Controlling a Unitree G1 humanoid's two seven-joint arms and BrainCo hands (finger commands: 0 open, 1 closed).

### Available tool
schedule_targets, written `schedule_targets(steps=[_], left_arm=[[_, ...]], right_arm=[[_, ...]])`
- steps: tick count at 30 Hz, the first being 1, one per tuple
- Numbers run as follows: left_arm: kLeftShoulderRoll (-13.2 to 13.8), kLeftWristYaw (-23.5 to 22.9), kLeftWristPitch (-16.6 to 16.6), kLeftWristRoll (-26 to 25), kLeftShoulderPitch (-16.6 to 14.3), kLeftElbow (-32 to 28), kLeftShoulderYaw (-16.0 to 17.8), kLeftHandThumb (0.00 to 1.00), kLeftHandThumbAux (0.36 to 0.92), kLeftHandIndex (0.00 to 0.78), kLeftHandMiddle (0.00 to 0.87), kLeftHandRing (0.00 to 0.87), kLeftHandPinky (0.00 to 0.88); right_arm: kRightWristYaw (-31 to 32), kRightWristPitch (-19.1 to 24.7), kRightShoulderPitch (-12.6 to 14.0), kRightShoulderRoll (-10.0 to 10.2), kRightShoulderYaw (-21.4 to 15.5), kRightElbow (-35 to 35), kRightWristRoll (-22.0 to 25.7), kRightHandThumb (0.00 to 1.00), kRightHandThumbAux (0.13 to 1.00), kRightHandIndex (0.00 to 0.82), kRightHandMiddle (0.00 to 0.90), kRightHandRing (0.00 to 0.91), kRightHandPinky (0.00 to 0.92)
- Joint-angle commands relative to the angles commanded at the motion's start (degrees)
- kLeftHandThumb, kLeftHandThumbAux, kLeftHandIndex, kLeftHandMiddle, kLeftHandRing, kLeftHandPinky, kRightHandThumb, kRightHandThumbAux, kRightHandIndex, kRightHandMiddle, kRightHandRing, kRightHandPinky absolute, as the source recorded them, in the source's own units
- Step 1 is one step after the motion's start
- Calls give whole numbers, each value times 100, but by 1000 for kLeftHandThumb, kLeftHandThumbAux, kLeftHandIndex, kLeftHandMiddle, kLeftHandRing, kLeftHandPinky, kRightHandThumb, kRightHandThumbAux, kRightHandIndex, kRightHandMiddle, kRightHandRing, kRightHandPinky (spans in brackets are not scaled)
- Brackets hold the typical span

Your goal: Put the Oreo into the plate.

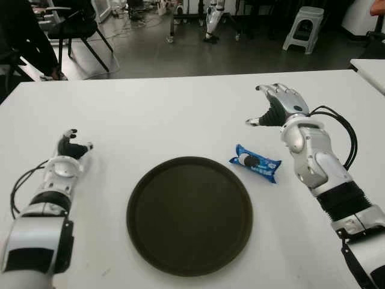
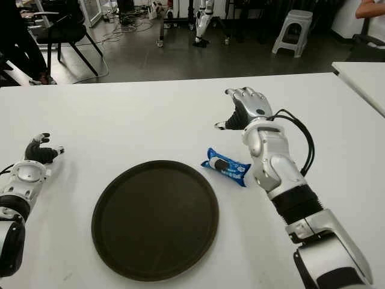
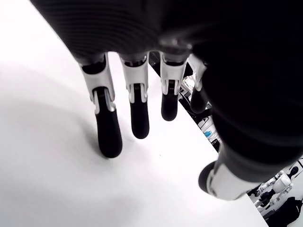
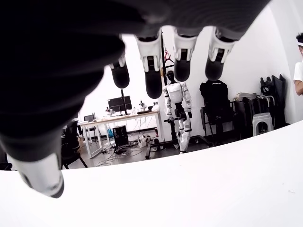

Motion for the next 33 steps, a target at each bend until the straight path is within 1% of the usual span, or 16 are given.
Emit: schedule_targets(steps=[7,9,13,18,27,33], left_arm=[[5,-12,7,34,-2,3,-31,228,739,44,133,175,196],[6,-13,14,42,-8,3,-40,212,742,45,136,182,211],[5,-16,22,51,-12,1,-53,203,750,43,137,184,205],[9,-19,23,73,-13,-3,-81,227,760,40,134,173,193],[12,-82,42,38,-30,-6,-54,247,754,27,126,171,200],[13,-47,82,84,-40,-9,-95,256,764,33,123,165,179]], right_arm=[[222,107,47,-17,16,-132,-7,114,616,0,0,0,18],[293,138,78,-14,6,-197,6,124,614,0,0,0,15],[418,189,144,-11,-19,-325,39,135,614,0,0,0,17],[580,247,215,-18,-33,-464,56,145,623,0,0,0,27],[842,357,412,-34,-49,-784,50,160,635,0,0,0,24],[941,406,500,-68,-19,-935,-34,151,622,0,0,0,26]])
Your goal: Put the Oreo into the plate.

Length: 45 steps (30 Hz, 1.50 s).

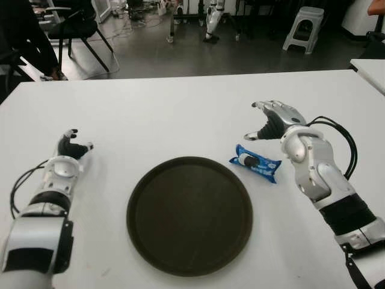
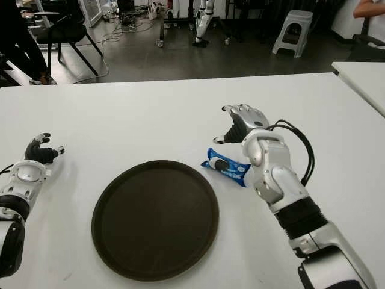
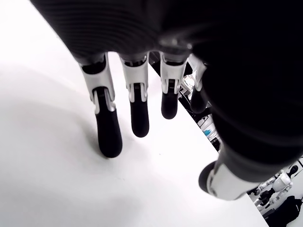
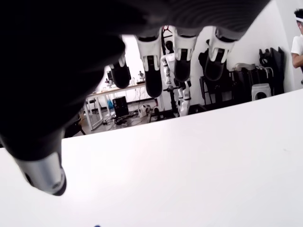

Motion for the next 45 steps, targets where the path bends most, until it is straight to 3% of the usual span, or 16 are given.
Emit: schedule_targets(steps=[26,45], left_arm=[[9,-25,-61,-34,16,-2,36,253,782,43,126,165,181],[23,-15,-6,-41,8,6,47,233,758,35,124,164,178]], right_arm=[[362,117,512,-104,22,-460,-88,127,617,0,7,19,44],[343,145,745,-79,15,-524,-62,144,614,0,0,12,51]])
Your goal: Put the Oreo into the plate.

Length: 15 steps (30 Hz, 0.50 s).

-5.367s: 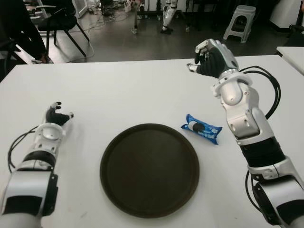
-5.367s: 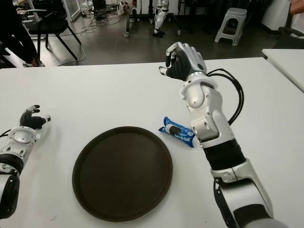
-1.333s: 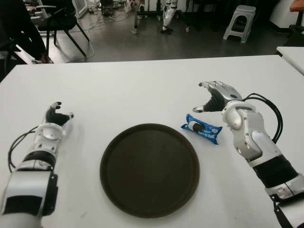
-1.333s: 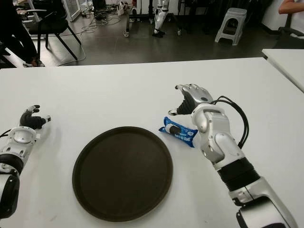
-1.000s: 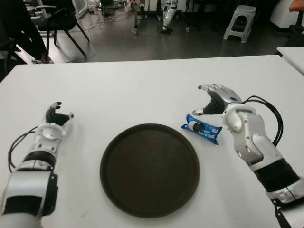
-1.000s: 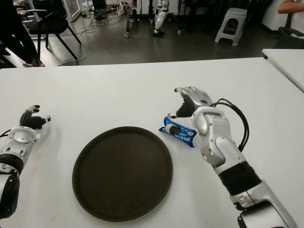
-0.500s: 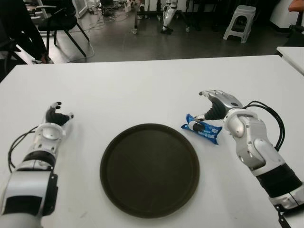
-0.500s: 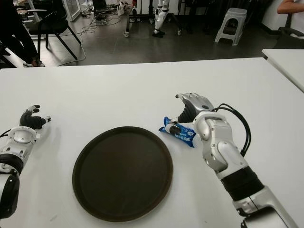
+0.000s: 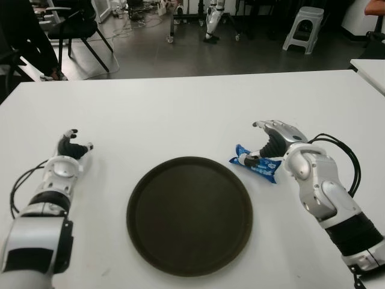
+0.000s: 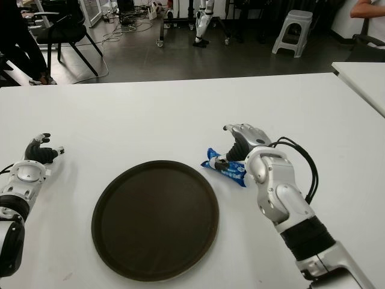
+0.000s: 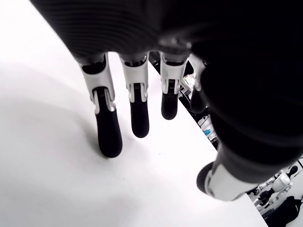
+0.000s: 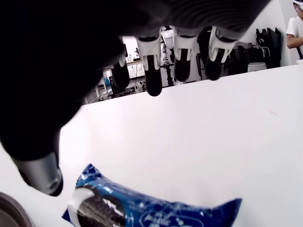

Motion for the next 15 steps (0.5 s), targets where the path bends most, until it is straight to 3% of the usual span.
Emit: schedule_targets(steps=[15], left_arm=[[21,27,-23,60,11,1,-63,224,765,32,121,167,187]], right_arm=[[-79,10,-13,92,8,293,65,186,623,0,3,14,42]])
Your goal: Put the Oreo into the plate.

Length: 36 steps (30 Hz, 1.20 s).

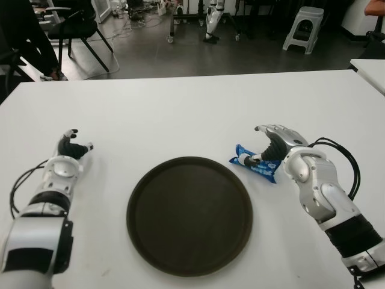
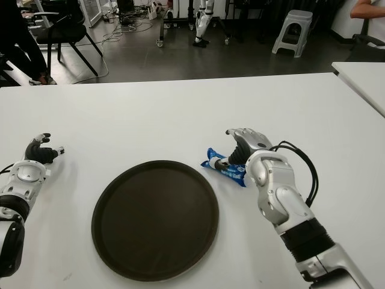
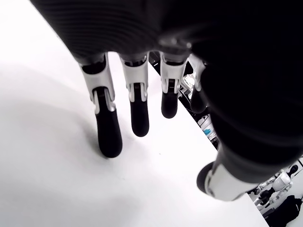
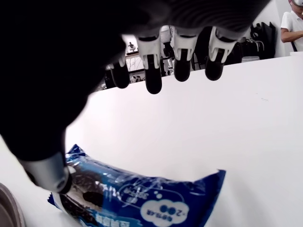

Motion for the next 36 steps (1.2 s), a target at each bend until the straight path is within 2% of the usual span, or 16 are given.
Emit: schedule_targets(steps=[16,22,29,36], left_arm=[[14,-14,-11,-2,6,2,5,240,763,46,135,188,210],[7,-30,-46,-65,14,0,61,247,770,46,139,187,213],[0,-27,-66,-70,18,-2,81,243,759,47,136,179,197],[-11,-31,-39,-80,8,-2,92,231,753,41,126,164,175]], right_arm=[[-191,-65,24,153,-68,273,114,164,630,0,7,16,31],[-329,-121,22,213,-120,393,198,191,635,0,26,41,53],[-393,-157,-31,226,-124,526,287,196,625,0,42,58,62],[-404,-232,-120,206,-59,723,294,204,624,0,35,44,34]])
